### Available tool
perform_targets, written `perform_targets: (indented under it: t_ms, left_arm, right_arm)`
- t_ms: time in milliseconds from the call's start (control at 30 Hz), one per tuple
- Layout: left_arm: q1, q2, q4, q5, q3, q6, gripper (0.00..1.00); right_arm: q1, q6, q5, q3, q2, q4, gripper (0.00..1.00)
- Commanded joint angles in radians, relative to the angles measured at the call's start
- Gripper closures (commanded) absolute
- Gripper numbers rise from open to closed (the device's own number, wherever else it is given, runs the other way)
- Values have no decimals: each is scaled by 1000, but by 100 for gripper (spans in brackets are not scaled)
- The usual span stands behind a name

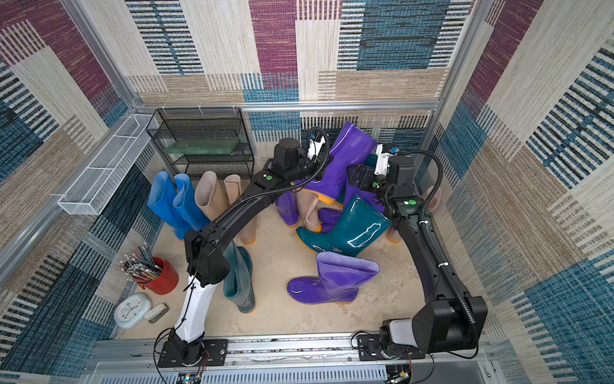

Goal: Match and arrange rain boots in pairs
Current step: Pick up the rain boot from the rain pile shoes.

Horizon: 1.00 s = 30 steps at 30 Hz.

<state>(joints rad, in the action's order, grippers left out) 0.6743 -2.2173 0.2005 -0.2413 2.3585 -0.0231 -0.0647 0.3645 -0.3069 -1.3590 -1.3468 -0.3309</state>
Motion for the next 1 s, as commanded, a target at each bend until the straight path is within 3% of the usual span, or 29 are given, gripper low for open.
perform_targets:
  t_ms: [0, 267, 633, 967]
  left_arm:
    - [-8, 38, -52, -6, 22, 36, 100]
    - [-51, 134, 0, -118, 24, -16, 100]
    - [-150, 405, -159, -329, -358, -210, 100]
    - [-189, 529, -275, -433, -516, -357, 100]
  right_arm:
    - [-3, 6, -30, -11, 31, 57, 2]
    - [-3, -7, -120, 49, 111, 151, 3]
    - [-59, 42, -519, 110, 63, 329, 5]
    - [-132, 91, -555, 158, 56, 433, 5]
